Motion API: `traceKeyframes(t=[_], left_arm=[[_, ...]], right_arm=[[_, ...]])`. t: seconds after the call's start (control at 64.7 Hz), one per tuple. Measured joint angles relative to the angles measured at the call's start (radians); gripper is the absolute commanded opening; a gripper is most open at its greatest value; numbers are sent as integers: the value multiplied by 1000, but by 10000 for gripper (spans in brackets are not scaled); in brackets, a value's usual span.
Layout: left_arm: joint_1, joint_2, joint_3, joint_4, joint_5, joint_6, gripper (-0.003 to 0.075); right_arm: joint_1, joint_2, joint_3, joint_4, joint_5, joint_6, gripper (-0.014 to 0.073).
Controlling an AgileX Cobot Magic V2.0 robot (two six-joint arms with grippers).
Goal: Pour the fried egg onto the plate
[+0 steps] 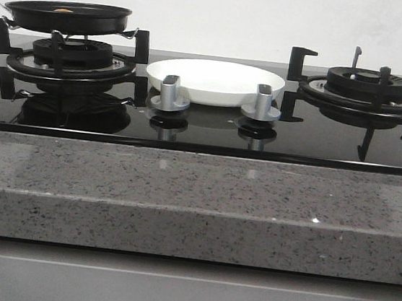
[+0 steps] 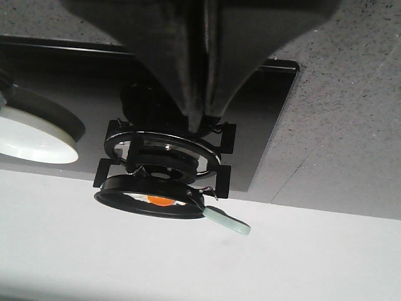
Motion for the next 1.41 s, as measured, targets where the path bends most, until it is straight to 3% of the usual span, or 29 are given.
traceKeyframes(t=[0.99, 1.144, 1.407], left_arm=[[0, 0, -12, -5, -35, 0, -19], [0, 0, -133, -16, 24, 0, -19], [0, 126, -468, -18, 250, 0, -19]], right_arm=[[0, 0, 0, 0, 4, 0, -67], [0, 0, -89, 0, 96, 0, -67], [0, 84, -446, 0, 373, -2, -67]])
